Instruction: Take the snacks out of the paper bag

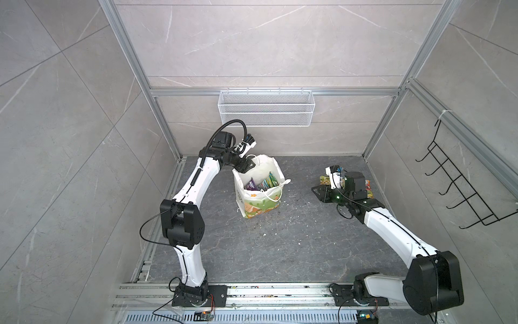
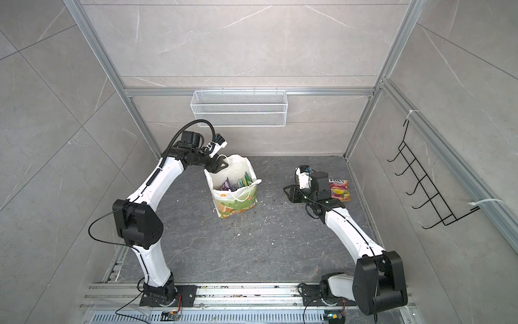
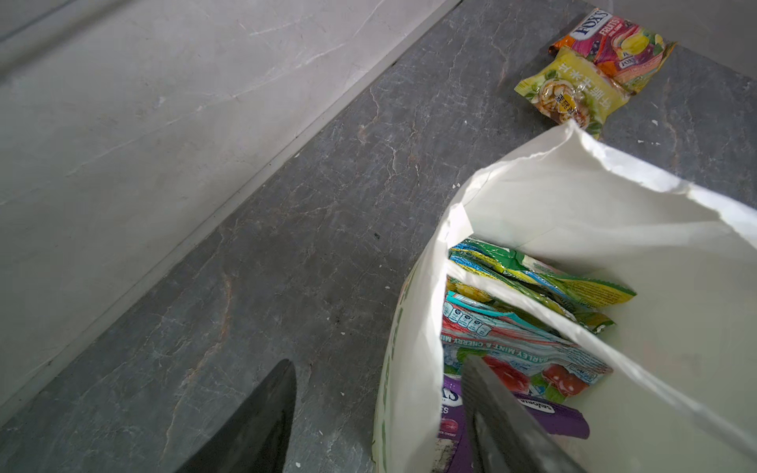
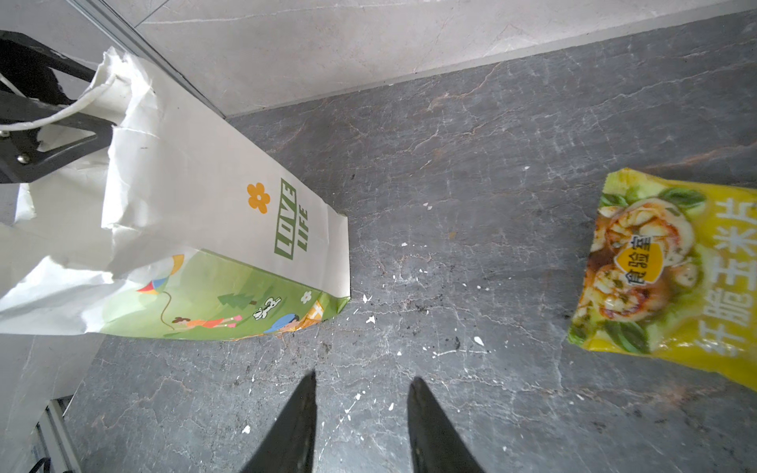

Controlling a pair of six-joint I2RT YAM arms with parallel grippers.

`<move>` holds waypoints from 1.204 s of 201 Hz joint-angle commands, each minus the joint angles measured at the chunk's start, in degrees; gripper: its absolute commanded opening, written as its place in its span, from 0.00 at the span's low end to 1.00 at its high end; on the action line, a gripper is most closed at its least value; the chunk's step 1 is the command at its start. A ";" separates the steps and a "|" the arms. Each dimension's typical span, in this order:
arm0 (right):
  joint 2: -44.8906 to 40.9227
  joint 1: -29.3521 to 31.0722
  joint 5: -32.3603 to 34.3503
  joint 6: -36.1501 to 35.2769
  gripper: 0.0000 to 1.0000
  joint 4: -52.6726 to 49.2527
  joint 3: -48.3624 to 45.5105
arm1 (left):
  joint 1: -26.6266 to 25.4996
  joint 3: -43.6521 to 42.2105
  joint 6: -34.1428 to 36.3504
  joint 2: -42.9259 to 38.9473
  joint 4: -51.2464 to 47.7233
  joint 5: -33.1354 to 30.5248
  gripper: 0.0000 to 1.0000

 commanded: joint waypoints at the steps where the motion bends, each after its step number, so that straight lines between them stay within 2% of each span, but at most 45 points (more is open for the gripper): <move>1: 0.16 1.89 -0.69 -0.29 0.39 -0.72 -0.29 | -0.98 2.01 1.70 -0.26 -1.17 0.81 0.52; 21: -1.36 4.04 0.67 -0.27 0.38 -1.11 -0.88 | -1.51 1.83 1.72 -0.58 -0.98 0.62 0.38; 43: -2.82 5.40 1.43 0.47 0.38 -0.53 -2.24 | -2.00 0.68 1.91 -1.47 0.12 0.42 0.30; 70: -4.63 6.58 2.20 1.29 0.38 -0.47 -3.61 | -2.53 -0.25 1.72 -2.43 0.40 0.28 0.11; 87: -5.10 7.52 2.58 1.63 0.38 -0.39 -4.47 | -2.77 -1.61 1.54 -3.40 1.47 0.46 0.09; 101: -5.00 8.24 2.69 1.93 0.38 -1.08 -4.50 | -3.09 -2.20 1.37 -3.96 1.89 0.29 0.01; 135: -5.46 10.02 3.39 4.34 0.37 -0.85 -5.97 | -3.73 -4.32 0.56 -5.96 3.89 1.22 0.00; 163: -3.94 11.68 4.10 9.46 0.35 2.30 -8.67 | -4.53 -6.51 -0.48 -7.89 5.97 2.11 0.00; 207: 0.85 16.15 8.76 17.62 0.31 7.31 -12.11 | -7.63 -9.90 -1.16 -11.87 7.61 2.16 0.00; 242: 7.59 20.65 10.28 24.17 0.29 14.51 -13.22 | -11.27 -12.60 -2.10 -14.79 8.12 -1.20 0.00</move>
